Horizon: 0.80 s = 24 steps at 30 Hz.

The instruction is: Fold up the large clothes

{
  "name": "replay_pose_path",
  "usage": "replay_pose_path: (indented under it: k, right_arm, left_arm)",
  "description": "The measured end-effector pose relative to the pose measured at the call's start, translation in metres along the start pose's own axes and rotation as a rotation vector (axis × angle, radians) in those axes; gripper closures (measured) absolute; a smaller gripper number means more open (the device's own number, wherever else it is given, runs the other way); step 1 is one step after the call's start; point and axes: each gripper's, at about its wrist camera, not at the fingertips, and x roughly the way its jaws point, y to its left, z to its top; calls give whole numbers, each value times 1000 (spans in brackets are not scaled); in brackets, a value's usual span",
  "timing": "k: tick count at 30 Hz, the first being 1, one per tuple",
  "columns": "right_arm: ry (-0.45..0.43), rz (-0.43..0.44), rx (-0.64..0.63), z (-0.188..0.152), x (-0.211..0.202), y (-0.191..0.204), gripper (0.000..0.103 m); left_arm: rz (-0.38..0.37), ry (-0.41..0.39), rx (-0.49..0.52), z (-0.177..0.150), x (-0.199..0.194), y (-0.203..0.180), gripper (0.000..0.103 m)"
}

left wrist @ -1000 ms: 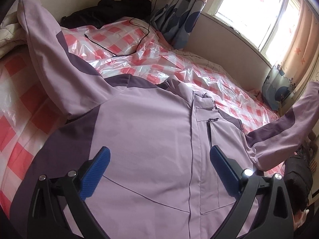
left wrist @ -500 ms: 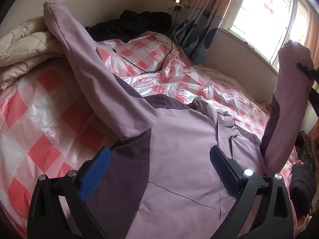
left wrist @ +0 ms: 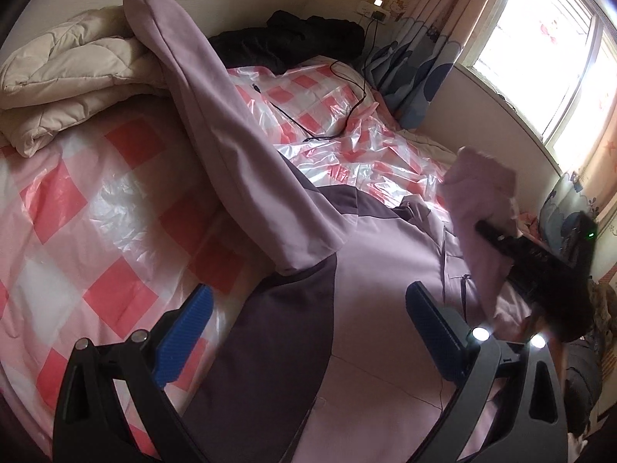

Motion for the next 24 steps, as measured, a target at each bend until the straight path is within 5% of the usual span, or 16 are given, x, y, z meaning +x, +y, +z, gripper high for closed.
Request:
replay_pose_path:
  k: [9,11,13,17,21,24]
  right_arm:
    - [242,-82,-33,-68,81,-11,62]
    - [255,-78,-47,-75,87,-10,51]
    - [279,-39,-58,-76,90,-3,15]
    - [380,-42,-181,-80,93,27,7]
    - [199,6,-138,-59,25,29,7]
    - [41,-140,-28,-44,-45,-12,7]
  left_arm:
    - [-7,26,8,-1,6,-2,7]
    - [-6,36,4,-2,8,-2,7]
    - [-1,39,2,-2,10,-2,7]
    - [0,44,-7,-3,13,-3,7]
    - [-4,-13,4,-3,7,-8,7]
    - [-74,-79,76,-6,1,-24,7]
